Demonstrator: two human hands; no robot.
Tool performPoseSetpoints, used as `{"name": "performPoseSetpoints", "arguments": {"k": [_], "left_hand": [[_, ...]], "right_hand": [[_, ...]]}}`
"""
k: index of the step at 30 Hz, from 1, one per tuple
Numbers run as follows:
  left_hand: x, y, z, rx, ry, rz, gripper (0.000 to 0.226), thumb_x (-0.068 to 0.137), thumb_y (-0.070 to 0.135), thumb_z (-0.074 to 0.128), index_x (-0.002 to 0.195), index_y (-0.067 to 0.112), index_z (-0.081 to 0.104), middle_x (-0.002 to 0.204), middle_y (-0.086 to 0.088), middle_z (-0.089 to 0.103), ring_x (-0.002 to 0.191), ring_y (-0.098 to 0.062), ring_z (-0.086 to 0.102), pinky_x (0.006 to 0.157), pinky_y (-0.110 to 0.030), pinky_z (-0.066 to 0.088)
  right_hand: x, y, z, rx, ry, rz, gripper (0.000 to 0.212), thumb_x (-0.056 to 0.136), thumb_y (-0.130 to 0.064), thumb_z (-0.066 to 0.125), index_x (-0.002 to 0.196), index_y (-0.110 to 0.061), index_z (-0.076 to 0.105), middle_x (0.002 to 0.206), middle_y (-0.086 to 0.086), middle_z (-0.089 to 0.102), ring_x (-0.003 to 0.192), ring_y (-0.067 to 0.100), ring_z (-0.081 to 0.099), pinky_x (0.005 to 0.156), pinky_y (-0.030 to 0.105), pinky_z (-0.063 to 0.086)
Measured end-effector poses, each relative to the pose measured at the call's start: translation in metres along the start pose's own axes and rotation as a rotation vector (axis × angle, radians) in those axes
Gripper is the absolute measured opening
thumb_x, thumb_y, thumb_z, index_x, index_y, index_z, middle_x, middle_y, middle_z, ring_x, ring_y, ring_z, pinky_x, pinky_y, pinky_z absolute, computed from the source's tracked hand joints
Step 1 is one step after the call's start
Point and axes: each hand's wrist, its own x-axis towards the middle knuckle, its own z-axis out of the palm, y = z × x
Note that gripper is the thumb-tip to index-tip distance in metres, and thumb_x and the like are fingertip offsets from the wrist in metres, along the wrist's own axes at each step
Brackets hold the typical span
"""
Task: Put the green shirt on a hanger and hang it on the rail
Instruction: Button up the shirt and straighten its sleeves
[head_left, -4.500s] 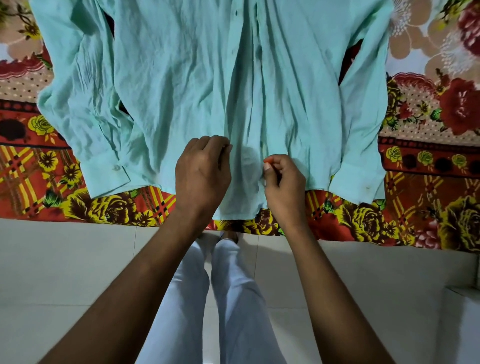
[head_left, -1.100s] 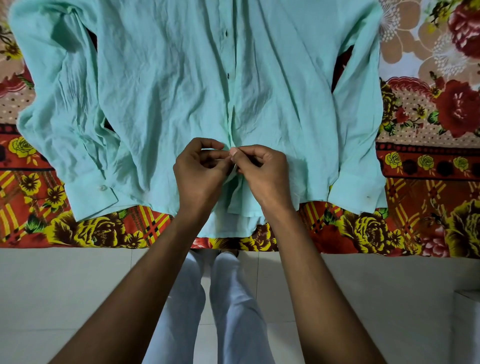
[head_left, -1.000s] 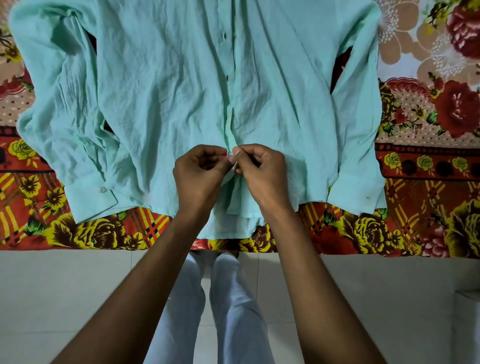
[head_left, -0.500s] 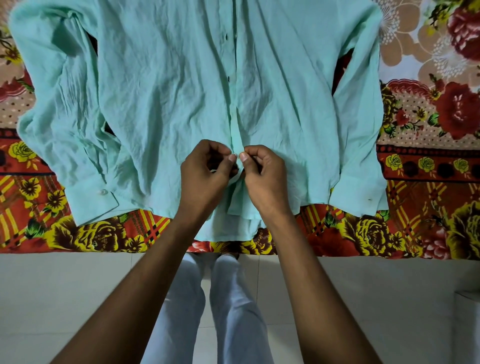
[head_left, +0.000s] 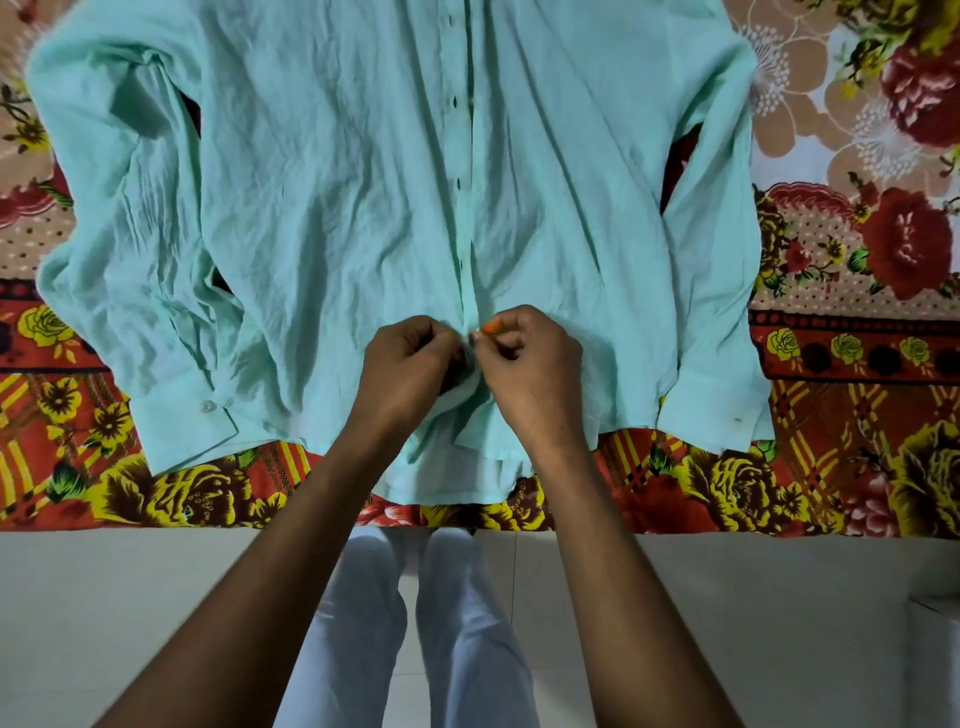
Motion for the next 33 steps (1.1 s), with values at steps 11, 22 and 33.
{"name": "performPoseSetpoints", "arguments": {"k": [11,22,33], "left_hand": [[0.058,0.032,0.014,0.524,0.198,0.339,0.021,0.089,0.034,0.066,0.098,0.014,0.067,0.083,0.004,0.068,0.078,-0.016,0.066,0.064,-0.029,0.051],[0.066,0.04,-0.01,-0.081,0.132,-0.113,0.018,0.091,0.007,0.061,0.089,-0.009,0.069,0.07,-0.014,0.062,0.06,-0.022,0.058,0.053,-0.025,0.051],[0.057,0.036,-0.001,-0.28,0.083,-0.091,0.013,0.094,0.015,0.069,0.098,0.005,0.077,0.094,-0.021,0.077,0.088,-0.04,0.073,0.085,-0.047,0.06]], "right_hand": [[0.075,-0.021,0.019,0.007,-0.064,-0.086,0.021,0.092,0.001,0.061,0.102,-0.008,0.078,0.099,0.001,0.078,0.093,0.011,0.072,0.089,0.022,0.056],[0.07,-0.007,0.045,-0.272,0.027,-0.194,0.01,0.089,-0.004,0.066,0.093,-0.011,0.072,0.088,0.005,0.067,0.087,0.024,0.062,0.074,0.04,0.053],[0.066,-0.025,0.029,0.303,0.056,0.161,0.003,0.091,-0.015,0.074,0.091,-0.017,0.075,0.086,-0.007,0.076,0.083,0.006,0.072,0.078,0.02,0.058]]}}
